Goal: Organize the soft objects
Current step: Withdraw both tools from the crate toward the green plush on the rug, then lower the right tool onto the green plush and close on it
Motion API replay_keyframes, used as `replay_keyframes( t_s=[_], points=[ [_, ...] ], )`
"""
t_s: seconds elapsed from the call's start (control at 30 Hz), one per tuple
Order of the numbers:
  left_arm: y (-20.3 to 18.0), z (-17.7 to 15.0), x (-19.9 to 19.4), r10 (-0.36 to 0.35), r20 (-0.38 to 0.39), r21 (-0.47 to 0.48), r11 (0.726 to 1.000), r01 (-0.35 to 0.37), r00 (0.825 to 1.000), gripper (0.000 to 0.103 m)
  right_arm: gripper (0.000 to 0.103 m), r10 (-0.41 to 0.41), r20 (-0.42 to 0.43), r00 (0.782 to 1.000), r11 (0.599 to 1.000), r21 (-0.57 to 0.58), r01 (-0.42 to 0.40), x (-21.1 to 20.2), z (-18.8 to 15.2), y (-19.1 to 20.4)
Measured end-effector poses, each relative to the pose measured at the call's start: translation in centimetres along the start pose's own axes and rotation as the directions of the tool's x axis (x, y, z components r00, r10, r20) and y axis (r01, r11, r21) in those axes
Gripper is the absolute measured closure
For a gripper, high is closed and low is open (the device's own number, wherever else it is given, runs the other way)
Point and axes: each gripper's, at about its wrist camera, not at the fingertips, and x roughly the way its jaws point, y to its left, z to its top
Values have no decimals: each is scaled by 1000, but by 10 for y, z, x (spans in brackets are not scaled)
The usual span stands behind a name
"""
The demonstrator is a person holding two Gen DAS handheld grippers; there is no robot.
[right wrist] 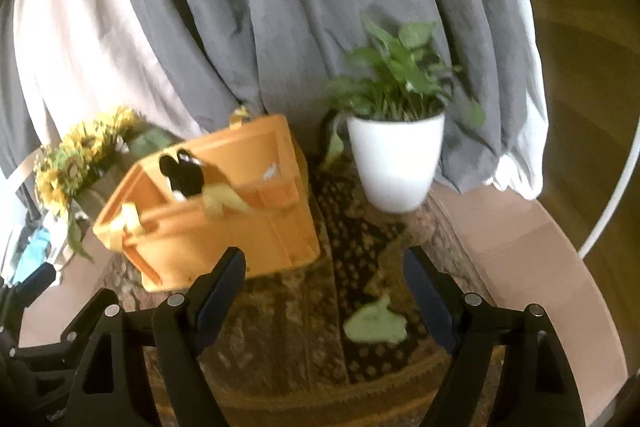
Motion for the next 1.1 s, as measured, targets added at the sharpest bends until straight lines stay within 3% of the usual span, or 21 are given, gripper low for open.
replay_keyframes(
  t_s=[0.47,1.1],
  points=[
    [-39,-46,13,40,-136,-4,999,-41,990,0,21,6,-135,991,999,-32,-10,28,-46,-34],
    [-53,-81,64,150,-283,-38,985,-167,947,0,22,22,-256,966,990,-129,-57,97,-69,-39]
  ],
)
